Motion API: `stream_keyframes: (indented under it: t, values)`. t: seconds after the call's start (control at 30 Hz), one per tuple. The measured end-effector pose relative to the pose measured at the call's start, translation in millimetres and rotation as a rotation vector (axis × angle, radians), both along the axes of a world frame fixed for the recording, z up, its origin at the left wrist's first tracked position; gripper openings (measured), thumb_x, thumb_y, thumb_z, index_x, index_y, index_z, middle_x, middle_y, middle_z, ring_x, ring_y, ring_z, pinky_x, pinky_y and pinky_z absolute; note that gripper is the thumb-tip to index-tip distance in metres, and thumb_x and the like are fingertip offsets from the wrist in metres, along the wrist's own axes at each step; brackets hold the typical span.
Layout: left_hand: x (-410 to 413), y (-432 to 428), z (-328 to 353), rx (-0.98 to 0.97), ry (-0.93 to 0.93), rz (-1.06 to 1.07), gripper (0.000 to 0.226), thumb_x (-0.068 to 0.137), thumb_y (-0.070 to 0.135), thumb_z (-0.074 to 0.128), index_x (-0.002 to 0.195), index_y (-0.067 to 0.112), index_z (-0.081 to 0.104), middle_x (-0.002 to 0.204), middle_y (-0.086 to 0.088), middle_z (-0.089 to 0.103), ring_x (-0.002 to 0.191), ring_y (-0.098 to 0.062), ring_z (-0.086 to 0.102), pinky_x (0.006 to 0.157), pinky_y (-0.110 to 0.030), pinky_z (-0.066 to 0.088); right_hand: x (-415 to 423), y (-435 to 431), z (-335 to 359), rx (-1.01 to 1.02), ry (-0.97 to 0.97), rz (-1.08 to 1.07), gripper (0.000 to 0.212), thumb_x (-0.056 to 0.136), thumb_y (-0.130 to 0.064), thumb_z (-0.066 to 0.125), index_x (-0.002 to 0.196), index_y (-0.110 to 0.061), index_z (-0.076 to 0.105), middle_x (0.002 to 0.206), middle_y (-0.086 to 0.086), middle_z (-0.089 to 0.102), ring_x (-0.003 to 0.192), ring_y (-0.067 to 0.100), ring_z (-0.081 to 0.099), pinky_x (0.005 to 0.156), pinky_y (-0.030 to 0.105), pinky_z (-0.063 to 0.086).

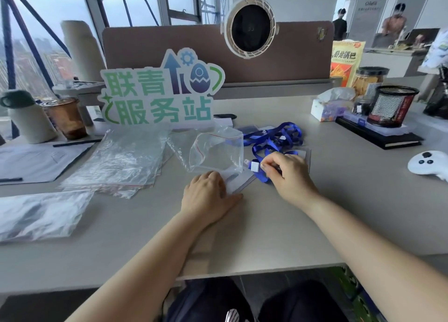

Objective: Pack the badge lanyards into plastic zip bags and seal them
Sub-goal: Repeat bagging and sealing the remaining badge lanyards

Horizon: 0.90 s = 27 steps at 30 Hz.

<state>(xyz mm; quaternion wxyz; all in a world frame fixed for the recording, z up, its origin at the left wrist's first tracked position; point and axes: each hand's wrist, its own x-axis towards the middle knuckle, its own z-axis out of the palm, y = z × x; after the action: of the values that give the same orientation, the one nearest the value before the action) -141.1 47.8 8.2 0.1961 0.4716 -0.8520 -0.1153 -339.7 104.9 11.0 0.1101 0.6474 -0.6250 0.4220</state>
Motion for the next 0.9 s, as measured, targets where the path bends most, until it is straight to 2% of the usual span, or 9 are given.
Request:
stream_keyframes:
  t: [0.17,0.27,0.37,0.5,0.63,0.7,0.73,0.8,0.9]
  values:
    - [8.6,-1.6,4.0,0.072,0.016,0.038,0.04,0.075,0.055,0.066,0.091,0.022,0.051,0.101,0.002,0.062,0.104,-0.024,0.054,0.078,-0.03,0.039,9.8,3.3,-0.8,0.051,-0.088,0.026,0.01,0.08,-0.024,0.064,0.079,-0.014,0.068,0.067,-0.013,0.063,0.064,0.02,0.062,0.072,0.043,0.051]
    - [16.4,-3.3,8.1,0.161,0.04,0.019,0.049,0.071,0.049,0.073,0.105,0.024,0.048,0.097,0.002,0.058,0.105,-0.025,0.054,0.08,-0.03,0.041,14.5,7.3,-4.1,0.125,-0.072,0.03,0.006,0.08,-0.021,0.071,0.083,-0.016,0.071,0.074,-0.008,0.07,0.07,0.012,0.058,0.089,0.037,0.043]
    - [22.9,-6.1,18.4,0.234,-0.023,0.01,0.068,0.066,0.05,0.078,0.121,0.024,0.046,0.12,-0.001,0.055,0.116,-0.025,0.048,0.094,-0.033,0.042,16.7,8.0,-3.6,0.213,-0.021,0.017,0.006,0.086,-0.027,0.066,0.082,-0.022,0.068,0.078,-0.012,0.069,0.075,0.009,0.055,0.099,0.028,0.024]
    - [25.7,-6.4,26.4,0.28,-0.107,-0.03,0.082,0.063,0.046,0.081,0.131,0.026,0.04,0.131,0.009,0.049,0.124,-0.021,0.039,0.099,-0.033,0.034,23.1,7.7,-0.1,0.266,-0.035,0.033,0.008,0.091,-0.025,0.059,0.083,-0.022,0.062,0.072,-0.021,0.058,0.078,-0.006,0.048,0.1,0.024,0.018]
    - [26.6,-6.4,25.8,0.416,-0.02,-0.069,0.099,0.059,0.031,0.087,0.14,0.02,0.031,0.138,-0.001,0.033,0.124,-0.023,0.041,0.103,-0.036,0.04,31.9,6.2,6.5,0.306,-0.03,0.086,0.012,0.094,-0.025,0.053,0.083,-0.029,0.054,0.073,-0.018,0.058,0.085,-0.005,0.05,0.105,0.021,0.012]
    - [28.5,-4.9,25.2,0.418,-0.006,-0.086,0.105,0.06,0.027,0.087,0.145,0.02,0.024,0.14,-0.004,0.023,0.128,-0.025,0.037,0.104,-0.035,0.039,35.8,6.4,9.3,0.3,-0.027,0.104,0.009,0.094,-0.025,0.053,0.088,-0.025,0.058,0.074,-0.015,0.059,0.089,-0.019,0.042,0.101,0.018,0.012]
    - [29.3,-4.1,24.5,0.385,-0.018,-0.085,0.105,0.061,0.029,0.086,0.145,0.021,0.024,0.14,-0.003,0.022,0.129,-0.025,0.036,0.105,-0.037,0.039,36.9,6.2,10.5,0.289,-0.025,0.109,0.008,0.094,-0.025,0.053,0.089,-0.023,0.06,0.075,-0.014,0.06,0.089,-0.022,0.04,0.098,0.017,0.012]
    - [30.2,-1.0,22.1,0.3,-0.029,-0.063,0.097,0.063,0.034,0.082,0.143,0.026,0.029,0.138,-0.002,0.026,0.129,-0.024,0.035,0.106,-0.038,0.035,39.2,4.4,13.2,0.268,-0.009,0.111,0.008,0.093,-0.027,0.055,0.09,-0.022,0.062,0.076,-0.012,0.062,0.085,-0.01,0.043,0.096,0.018,0.016]
    - [32.6,1.9,19.1,0.24,0.066,-0.009,0.071,0.073,0.042,0.07,0.136,0.032,0.039,0.136,0.004,0.036,0.129,-0.021,0.034,0.107,-0.033,0.029,40.7,0.8,18.8,0.278,0.039,0.112,0.008,0.092,-0.03,0.057,0.089,-0.025,0.063,0.072,-0.019,0.06,0.077,-0.001,0.044,0.093,0.022,0.02]
